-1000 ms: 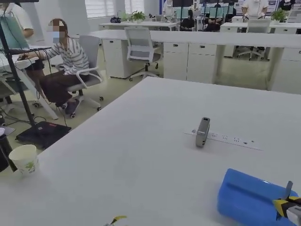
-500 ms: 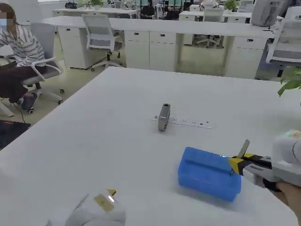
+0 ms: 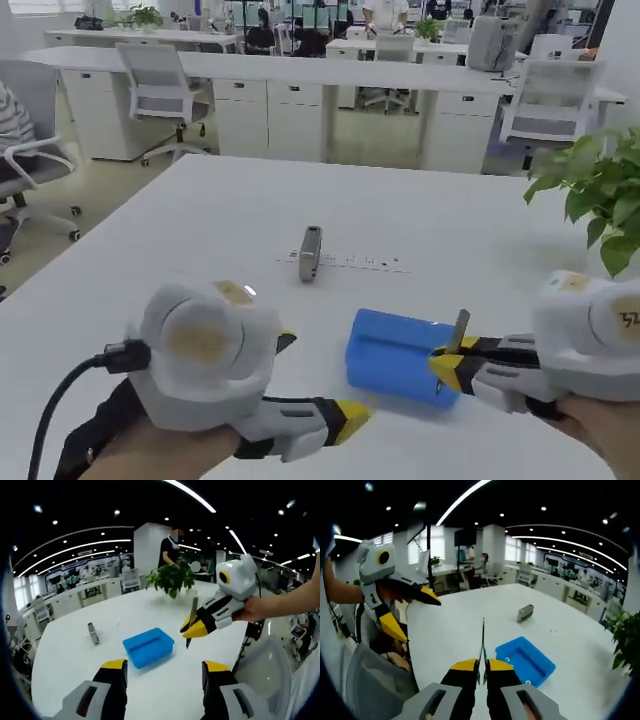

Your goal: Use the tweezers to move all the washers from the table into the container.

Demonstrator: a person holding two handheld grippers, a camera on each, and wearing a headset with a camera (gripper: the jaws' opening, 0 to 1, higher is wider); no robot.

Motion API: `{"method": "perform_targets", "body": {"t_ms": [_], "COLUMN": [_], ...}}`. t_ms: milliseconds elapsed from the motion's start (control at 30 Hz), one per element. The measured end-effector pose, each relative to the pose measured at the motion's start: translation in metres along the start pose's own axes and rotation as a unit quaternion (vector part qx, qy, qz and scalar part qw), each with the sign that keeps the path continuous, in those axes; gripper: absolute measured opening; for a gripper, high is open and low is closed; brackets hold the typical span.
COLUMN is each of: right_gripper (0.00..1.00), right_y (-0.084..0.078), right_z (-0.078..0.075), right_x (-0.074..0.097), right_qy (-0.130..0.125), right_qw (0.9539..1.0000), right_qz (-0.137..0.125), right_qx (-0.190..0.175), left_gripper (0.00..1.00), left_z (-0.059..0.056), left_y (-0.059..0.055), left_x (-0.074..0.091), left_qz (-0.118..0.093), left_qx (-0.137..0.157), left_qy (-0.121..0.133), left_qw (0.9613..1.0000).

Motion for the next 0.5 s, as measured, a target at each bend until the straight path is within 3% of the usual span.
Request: {"method": "perform_targets", "body": {"t_ms": [33, 133, 167, 267, 300, 433, 500], "right_gripper": [0.03, 0.03, 0.03, 0.03, 0.03, 0.03, 0.03], "right_y": [0.002, 0.005, 0.007, 0.01, 0.011, 0.014, 0.016], "right_z": [0.003, 0.015, 0.02, 0.03, 0.032, 0.042, 0.045], "right_x": [0.0, 0.002, 0.004, 0.007, 0.008, 0.015, 0.018], "right_qy": [0.002, 0.033, 0.048, 0.087, 0.093, 0.124, 0.138], "right_qw": [1.0, 0.9988, 0.9976, 0.9944, 0.9933, 0.9879, 0.9854], "right_qz": [-0.001, 0.009, 0.009, 0.009, 0.012, 0.013, 0.013], "right_qx": [0.007, 0.036, 0.049, 0.06, 0.067, 0.093, 0.099], "left_gripper": [0.57, 0.55, 0.53, 0.42, 0.41, 0.34, 0.27], "left_z": [-0.001, -0.011, -0.014, -0.023, -0.025, -0.034, -0.036], "left_y": [0.003, 0.025, 0.029, 0.042, 0.045, 0.055, 0.057], "left_x": [0.001, 0.007, 0.008, 0.014, 0.015, 0.018, 0.017], "left_qz": [-0.003, -0.024, -0.022, -0.029, -0.034, -0.036, -0.037], "left_qx": [-0.003, -0.022, -0.028, -0.063, -0.062, -0.083, -0.095], "left_qy": [-0.006, -0.061, -0.073, -0.117, -0.123, -0.185, -0.201], "left_qw": [1.0, 0.9976, 0.9967, 0.9907, 0.9899, 0.9785, 0.9743]}}
Point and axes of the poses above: the centre of the closed fingertips' face, and the gripper's own axes: x roughly backward along the fingers, z roughly to its left, y roughly out of its top, the point moved 6 cm from there along x, roughly backward along the fingers, and after that the axes turned 15 degrees about z, right-handed, at the moved point
